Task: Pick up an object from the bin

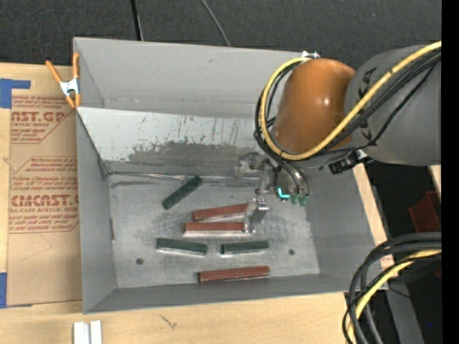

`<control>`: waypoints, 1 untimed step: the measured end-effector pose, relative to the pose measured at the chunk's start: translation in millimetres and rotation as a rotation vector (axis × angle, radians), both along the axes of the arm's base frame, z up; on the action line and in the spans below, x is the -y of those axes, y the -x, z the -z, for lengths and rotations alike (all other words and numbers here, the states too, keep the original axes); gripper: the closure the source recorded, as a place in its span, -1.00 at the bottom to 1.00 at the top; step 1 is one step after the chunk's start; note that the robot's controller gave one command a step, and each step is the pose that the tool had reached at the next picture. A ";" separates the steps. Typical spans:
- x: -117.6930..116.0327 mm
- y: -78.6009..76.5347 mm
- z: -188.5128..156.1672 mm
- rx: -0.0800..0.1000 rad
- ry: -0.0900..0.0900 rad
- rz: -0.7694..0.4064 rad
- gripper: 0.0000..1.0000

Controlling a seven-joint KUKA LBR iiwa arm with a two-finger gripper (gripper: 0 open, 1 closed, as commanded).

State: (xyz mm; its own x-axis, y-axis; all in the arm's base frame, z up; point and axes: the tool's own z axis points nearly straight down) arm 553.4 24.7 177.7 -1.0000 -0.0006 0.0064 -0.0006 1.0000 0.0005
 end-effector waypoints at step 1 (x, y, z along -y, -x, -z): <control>0.0 -1.7 -4.3 0.008 -0.001 0.000 -1.00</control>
Offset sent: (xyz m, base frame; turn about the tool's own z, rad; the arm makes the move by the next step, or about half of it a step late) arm 0.0122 -0.0009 -0.1077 -0.0622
